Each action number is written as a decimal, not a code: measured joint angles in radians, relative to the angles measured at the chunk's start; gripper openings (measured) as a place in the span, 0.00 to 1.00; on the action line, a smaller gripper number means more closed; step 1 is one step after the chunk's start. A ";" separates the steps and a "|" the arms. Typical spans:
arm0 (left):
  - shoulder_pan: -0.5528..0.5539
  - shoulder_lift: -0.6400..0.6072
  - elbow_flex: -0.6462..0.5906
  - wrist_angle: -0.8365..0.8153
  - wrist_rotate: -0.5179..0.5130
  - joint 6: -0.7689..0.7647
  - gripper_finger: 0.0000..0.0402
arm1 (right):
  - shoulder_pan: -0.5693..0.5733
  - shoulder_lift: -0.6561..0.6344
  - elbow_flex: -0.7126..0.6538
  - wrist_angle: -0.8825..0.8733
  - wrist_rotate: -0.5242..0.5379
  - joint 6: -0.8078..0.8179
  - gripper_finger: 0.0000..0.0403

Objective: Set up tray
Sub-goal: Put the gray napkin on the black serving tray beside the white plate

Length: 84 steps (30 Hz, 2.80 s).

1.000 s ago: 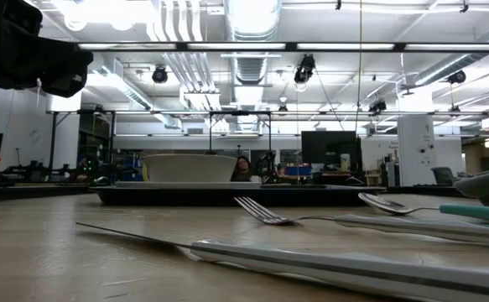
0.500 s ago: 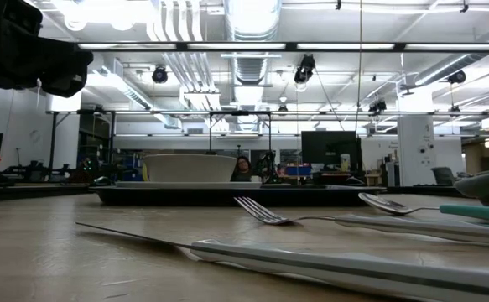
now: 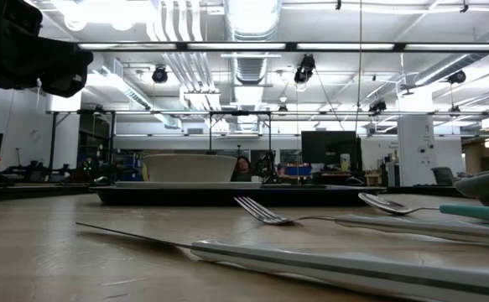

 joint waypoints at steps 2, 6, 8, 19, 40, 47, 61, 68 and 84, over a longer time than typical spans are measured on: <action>0.000 0.000 0.000 0.000 0.000 0.000 0.25 | 0.000 0.000 -0.025 0.001 -0.012 0.008 0.73; 0.000 0.000 0.000 0.000 0.000 0.000 0.25 | 0.000 0.000 -0.057 0.001 -0.024 0.050 0.70; 0.000 0.000 0.000 0.000 0.000 0.000 0.25 | 0.000 0.000 -0.067 0.004 -0.027 0.061 0.68; 0.000 0.000 0.000 0.000 0.000 0.000 0.25 | 0.000 0.000 -0.149 0.110 -0.031 0.038 0.57; 0.000 0.000 0.000 0.000 0.000 0.000 0.25 | -0.109 -0.156 -0.255 -0.114 0.115 0.200 0.02; 0.000 0.000 0.000 -0.005 0.000 0.000 0.25 | -0.251 -0.418 -0.402 -0.105 0.239 0.208 0.02; 0.000 0.000 0.000 -0.006 0.000 0.000 0.25 | -0.625 -0.790 -0.585 0.129 0.600 -0.111 0.02; 0.000 0.000 0.000 -0.006 0.000 0.000 0.25 | -0.896 -0.822 -0.579 0.292 0.729 -0.321 0.02; 0.000 0.000 0.000 -0.006 0.000 0.000 0.25 | -1.435 -0.722 -0.577 1.283 0.336 -1.222 0.02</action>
